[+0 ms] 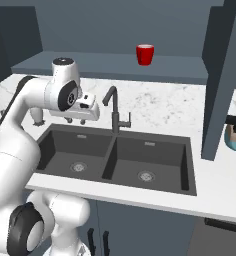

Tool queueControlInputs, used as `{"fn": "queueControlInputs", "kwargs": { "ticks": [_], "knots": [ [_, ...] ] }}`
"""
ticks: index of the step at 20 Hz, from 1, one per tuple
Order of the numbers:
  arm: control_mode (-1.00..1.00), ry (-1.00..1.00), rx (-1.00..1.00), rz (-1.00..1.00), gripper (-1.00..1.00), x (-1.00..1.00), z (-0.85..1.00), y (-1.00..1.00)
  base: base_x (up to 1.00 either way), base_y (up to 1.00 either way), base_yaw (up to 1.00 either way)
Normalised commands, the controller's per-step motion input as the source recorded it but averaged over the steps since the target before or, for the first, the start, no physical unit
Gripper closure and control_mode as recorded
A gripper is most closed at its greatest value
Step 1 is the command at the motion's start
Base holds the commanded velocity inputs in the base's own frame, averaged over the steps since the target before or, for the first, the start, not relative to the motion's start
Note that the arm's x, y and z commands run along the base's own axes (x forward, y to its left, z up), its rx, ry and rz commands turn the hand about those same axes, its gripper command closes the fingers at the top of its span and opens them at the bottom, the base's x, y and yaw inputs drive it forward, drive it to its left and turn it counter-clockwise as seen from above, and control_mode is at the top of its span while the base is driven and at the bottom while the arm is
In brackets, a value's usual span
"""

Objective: Pick the kettle from the counter and place it on the tray. Then pick the mug from the cabinet and place it on the tray. Then close the cabinet doors.

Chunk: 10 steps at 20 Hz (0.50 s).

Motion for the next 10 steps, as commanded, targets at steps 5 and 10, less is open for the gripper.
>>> {"fn": "queueControlInputs", "kwargs": {
  "ticks": [5,10],
  "knots": [
    [-1.0,-0.09,0.01,-0.01,-1.0,-0.11,0.0,-0.14,0.0,0.0,0.0],
    [-1.0,-0.37,0.11,-0.09,-1.0,-0.35,0.0,-0.43,0.0,0.0,0.0]
  ]
}}
